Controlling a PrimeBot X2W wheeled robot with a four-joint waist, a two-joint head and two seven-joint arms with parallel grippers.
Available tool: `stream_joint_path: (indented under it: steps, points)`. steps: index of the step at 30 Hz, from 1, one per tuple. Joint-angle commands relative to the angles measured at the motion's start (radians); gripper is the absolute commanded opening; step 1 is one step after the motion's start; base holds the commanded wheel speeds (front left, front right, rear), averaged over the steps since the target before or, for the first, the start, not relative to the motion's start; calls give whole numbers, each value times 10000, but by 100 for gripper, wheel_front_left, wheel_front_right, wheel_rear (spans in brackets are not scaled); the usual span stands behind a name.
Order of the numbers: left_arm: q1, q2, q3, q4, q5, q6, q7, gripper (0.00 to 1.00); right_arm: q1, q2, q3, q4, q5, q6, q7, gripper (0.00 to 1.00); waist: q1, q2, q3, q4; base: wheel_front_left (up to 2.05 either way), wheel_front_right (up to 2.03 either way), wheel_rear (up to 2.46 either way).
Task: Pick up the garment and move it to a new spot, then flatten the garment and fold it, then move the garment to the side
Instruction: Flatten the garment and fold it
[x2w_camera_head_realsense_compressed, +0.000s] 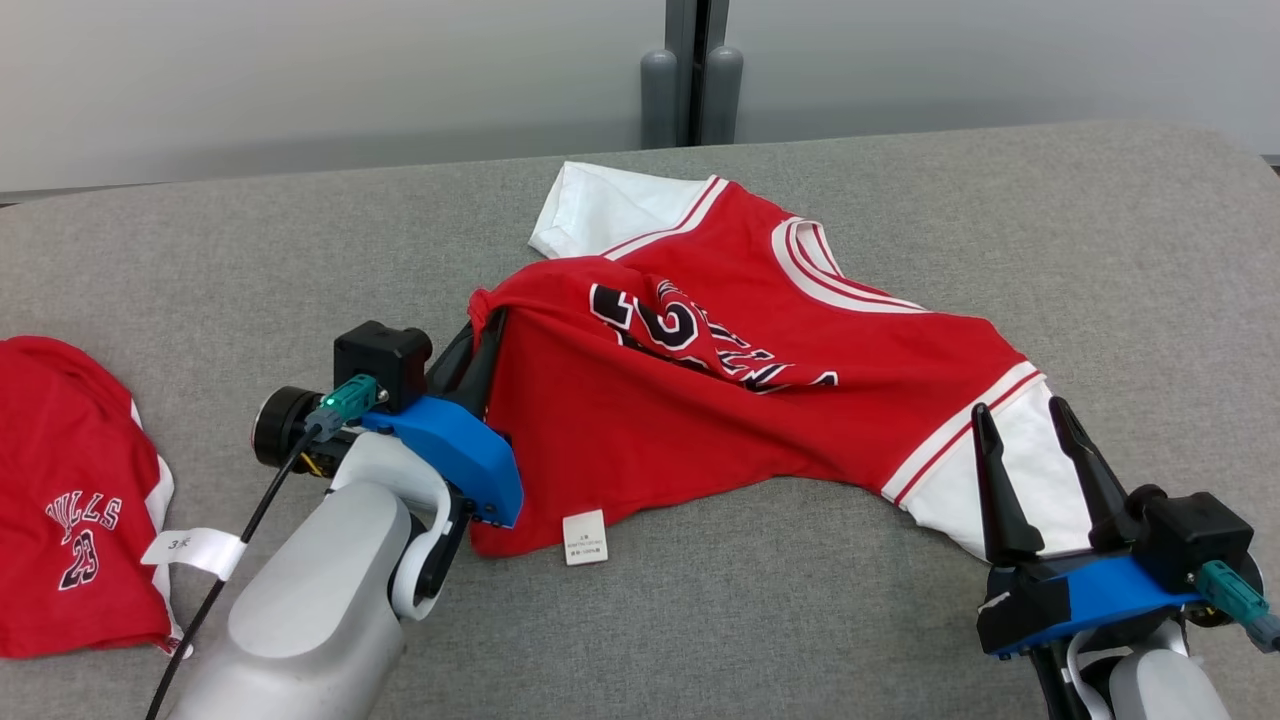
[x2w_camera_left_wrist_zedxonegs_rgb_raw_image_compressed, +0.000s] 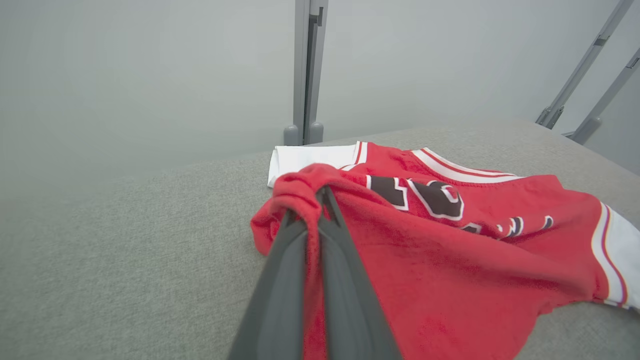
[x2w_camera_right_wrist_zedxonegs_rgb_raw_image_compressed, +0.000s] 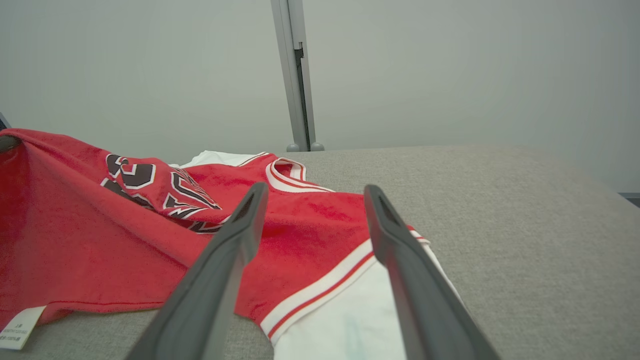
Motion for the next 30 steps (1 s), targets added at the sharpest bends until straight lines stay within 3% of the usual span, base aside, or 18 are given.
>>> stream_joint_path:
  steps: [1, 7, 16, 17, 19, 20, 21, 30]
  points:
    - [-175, 46, 1, -96, 68, 83, -162, 0, 114, -13, -7, -51, 15, 1, 8, 100, 1, -1, -12, 29, 0, 0, 0]
    - [-346, 363, -4, -39, 213, 146, -189, 0, 56, -13, 70, -89, 36, 1, 48, 100, 1, -1, 54, 5, 0, 0, 0]
    - [-1216, 878, -36, 1097, 601, -24, -530, 0, -148, -13, 344, 19, 91, 1, 24, 100, 1, -1, 172, -413, 0, 0, 0]
    - [-1256, 882, -30, 1214, 585, -62, -569, 18, -151, -13, 354, 40, 105, 1, 6, 100, 1, -1, 167, -458, 0, 0, 0]
    - [-1298, 837, -34, 1402, 540, -75, -594, 72, -115, -13, 342, 81, 133, 1, -15, 100, 1, -1, 139, -530, 0, 0, 0]
    - [-1298, 837, -34, 1402, 540, -75, -594, 72, -115, -13, 342, 81, 133, 1, -15, 100, 1, -1, 139, -530, 0, 0, 0]
    - [-1238, 776, -48, 1484, 490, -141, -570, 100, -83, -13, 312, 102, 134, 1, -31, 100, 1, -1, 121, -547, 0, 0, 0]
    - [-93, 468, 213, 1738, -176, -320, -976, 100, 148, -11, 48, 164, 88, 1, 40, 100, 1, -1, -240, -377, 0, 0, 0]
